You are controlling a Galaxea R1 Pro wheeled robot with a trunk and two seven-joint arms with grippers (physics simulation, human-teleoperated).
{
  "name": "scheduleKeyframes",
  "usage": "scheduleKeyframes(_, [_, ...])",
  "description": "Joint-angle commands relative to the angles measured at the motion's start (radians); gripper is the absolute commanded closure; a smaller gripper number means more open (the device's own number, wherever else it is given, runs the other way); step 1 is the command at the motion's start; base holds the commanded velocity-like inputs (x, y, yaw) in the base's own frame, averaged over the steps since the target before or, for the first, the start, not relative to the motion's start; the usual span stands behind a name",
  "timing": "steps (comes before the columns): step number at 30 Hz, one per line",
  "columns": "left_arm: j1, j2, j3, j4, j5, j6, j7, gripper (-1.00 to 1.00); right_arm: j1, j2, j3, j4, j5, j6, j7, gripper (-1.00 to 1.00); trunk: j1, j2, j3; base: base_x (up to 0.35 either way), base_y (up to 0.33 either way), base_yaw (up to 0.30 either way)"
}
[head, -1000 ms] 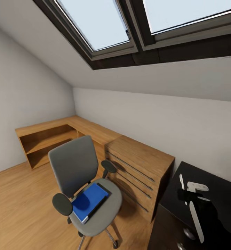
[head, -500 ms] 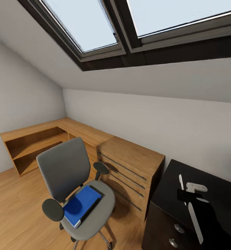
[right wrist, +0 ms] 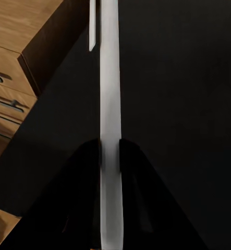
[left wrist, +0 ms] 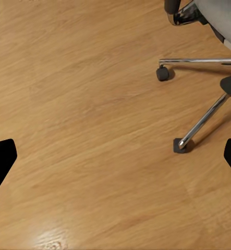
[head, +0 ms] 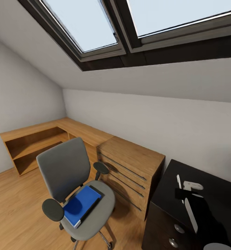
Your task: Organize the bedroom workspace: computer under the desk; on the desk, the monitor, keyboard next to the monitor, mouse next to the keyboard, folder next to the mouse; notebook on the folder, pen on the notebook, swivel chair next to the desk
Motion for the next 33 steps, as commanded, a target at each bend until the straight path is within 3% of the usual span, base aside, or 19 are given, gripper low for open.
scheduleKeyframes(1, [-0.001, 0.000, -0.009, 0.000, 0.006, -0.003, 0.005, -1.00, -0.011, -0.003, 0.000, 0.021, 0.003, -0.004, -0.001, 1.00, 0.000, -0.001, -0.002, 0.000, 0.000, 0.000])
scheduleKeyframes(10, [-0.001, 0.000, -0.009, 0.000, 0.006, -0.005, 0.005, -1.00, -0.048, -0.007, 0.000, 0.120, 0.004, -0.056, 0.001, 1.00, 0.000, -0.001, -0.002, 0.000, 0.000, 0.000])
scheduleKeyframes(12, [-0.001, 0.000, -0.009, 0.000, 0.006, -0.004, 0.006, -1.00, -0.099, -0.027, 0.001, 0.225, 0.003, -0.088, 0.002, 1.00, 0.000, -0.001, -0.002, 0.000, 0.000, 0.000])
scheduleKeyframes(16, [-0.001, 0.000, -0.009, 0.000, 0.006, -0.005, 0.006, -1.00, -0.123, -0.037, 0.001, 0.279, 0.003, -0.113, 0.002, 1.00, 0.000, -0.001, -0.002, 0.000, 0.000, 0.000])
scheduleKeyframes(33, [-0.001, 0.000, -0.009, 0.000, 0.006, -0.005, 0.006, -1.00, -0.132, -0.039, 0.002, 0.293, 0.001, -0.122, 0.004, 1.00, 0.000, -0.001, -0.002, 0.000, 0.000, 0.000])
